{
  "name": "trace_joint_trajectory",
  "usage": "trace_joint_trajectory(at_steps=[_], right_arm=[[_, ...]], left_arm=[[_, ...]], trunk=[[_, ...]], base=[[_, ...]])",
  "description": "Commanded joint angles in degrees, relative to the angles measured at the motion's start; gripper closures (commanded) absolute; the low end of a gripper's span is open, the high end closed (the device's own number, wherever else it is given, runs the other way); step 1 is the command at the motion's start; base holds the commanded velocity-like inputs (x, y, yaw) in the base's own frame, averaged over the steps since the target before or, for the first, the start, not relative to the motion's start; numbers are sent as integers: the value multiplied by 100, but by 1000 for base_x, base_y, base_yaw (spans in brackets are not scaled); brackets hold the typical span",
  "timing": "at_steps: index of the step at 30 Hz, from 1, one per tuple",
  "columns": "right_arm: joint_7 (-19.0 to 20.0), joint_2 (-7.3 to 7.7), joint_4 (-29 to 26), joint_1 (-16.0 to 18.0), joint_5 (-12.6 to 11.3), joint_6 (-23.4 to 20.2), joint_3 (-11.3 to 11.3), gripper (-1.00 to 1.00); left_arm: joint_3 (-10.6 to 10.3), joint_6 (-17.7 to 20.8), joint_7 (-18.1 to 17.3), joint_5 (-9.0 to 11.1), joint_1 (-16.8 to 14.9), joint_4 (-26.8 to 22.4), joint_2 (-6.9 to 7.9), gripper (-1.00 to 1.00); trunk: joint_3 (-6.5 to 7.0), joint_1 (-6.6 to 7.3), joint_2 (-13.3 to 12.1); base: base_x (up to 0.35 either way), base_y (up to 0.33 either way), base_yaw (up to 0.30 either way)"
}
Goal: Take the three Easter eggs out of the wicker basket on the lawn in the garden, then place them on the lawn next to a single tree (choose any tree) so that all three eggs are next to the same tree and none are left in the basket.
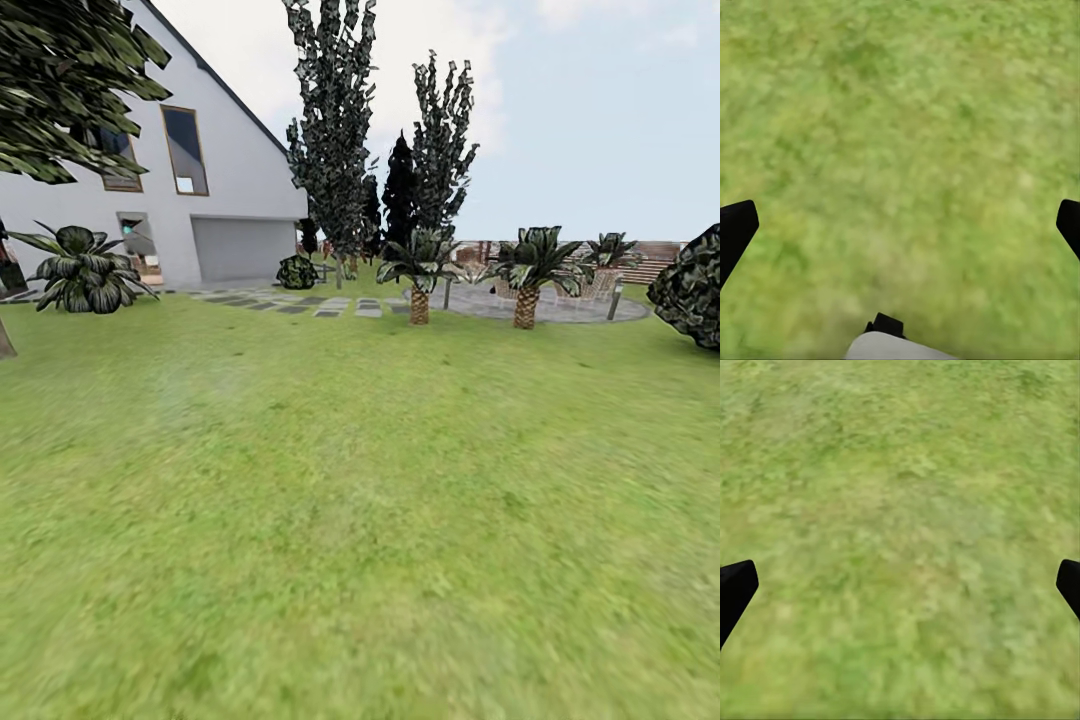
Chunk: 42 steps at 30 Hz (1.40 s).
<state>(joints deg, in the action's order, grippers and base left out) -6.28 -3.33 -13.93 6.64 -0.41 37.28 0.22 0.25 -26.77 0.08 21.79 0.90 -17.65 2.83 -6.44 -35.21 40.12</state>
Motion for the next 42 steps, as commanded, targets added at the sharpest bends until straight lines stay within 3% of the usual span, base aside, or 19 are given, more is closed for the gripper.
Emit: trace_joint_trajectory(at_steps=[1, 42], right_arm=[[-18, -1, 4, 4, -3, 16, 4, -100], [-14, 7, 3, 4, 11, 16, -4, -100]], left_arm=[[1, -4, 1, 10, 4, -11, 3, -100], [5, -4, 10, 19, 3, -4, 16, -100]], trunk=[[10, 20, -36], [748, 921, -1680]], base=[[96, 0, 0], [269, 0, -1]])
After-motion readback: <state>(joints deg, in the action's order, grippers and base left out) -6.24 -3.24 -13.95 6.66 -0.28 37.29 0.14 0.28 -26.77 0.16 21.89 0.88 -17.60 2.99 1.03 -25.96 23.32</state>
